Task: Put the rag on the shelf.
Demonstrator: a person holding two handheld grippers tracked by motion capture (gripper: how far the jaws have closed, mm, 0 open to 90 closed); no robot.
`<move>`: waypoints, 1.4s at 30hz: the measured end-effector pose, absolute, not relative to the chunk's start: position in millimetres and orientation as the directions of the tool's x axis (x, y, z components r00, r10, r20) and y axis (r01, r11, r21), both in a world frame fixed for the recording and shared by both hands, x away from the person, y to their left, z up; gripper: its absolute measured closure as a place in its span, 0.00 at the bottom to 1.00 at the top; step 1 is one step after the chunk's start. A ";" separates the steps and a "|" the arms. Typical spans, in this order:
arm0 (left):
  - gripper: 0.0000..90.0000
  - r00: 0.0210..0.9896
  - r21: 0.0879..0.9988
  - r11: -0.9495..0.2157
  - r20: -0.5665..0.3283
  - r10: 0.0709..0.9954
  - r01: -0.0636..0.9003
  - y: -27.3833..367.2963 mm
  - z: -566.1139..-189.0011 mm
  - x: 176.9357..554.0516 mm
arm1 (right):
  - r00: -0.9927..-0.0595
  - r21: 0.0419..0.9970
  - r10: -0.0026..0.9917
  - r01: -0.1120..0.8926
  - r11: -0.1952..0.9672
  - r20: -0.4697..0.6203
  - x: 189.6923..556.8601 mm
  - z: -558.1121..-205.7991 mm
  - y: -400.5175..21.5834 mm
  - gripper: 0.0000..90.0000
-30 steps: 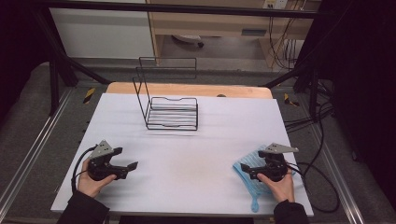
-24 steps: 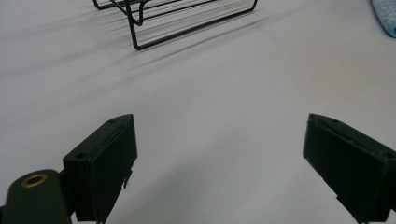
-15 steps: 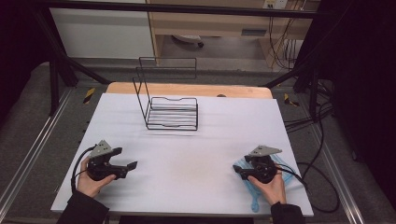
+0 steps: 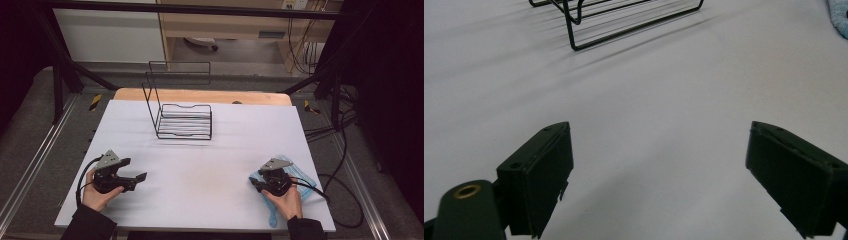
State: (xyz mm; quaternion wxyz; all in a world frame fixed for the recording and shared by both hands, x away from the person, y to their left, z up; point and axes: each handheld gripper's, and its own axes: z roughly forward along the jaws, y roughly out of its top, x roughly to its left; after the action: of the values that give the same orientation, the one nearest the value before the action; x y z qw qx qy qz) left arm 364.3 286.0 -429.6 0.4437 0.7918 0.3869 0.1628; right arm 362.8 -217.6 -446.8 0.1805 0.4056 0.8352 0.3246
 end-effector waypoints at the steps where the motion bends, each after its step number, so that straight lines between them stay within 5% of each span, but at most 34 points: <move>1: 0.13 0.648 0.829 -0.307 -0.085 0.757 0.468 286.0 -429.6 364.2 | -0.607 0.688 0.794 0.559 0.463 -0.040 362.7 -446.8 -217.7 0.60; 9: 0.14 0.646 0.830 -0.306 -0.083 0.759 0.467 286.7 -429.3 363.6 | -0.616 0.681 0.785 0.545 0.489 -0.070 357.3 -447.7 -217.8 0.55; 23: 0.14 0.643 0.830 -0.305 -0.082 0.762 0.467 286.3 -429.5 363.8 | -0.590 0.663 0.802 0.562 0.496 -0.100 362.6 -444.7 -221.7 0.84; 42: 0.15 0.637 0.829 -0.308 -0.074 0.767 0.466 286.2 -428.9 364.0 | -0.628 0.750 0.778 0.520 0.407 0.014 359.8 -427.6 -216.0 0.88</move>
State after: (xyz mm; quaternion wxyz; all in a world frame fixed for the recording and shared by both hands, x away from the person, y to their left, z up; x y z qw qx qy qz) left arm 364.0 286.2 -428.9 0.4403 0.7904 0.3902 0.1708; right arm 359.8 -216.0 -427.6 0.1719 0.3953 0.8210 0.3743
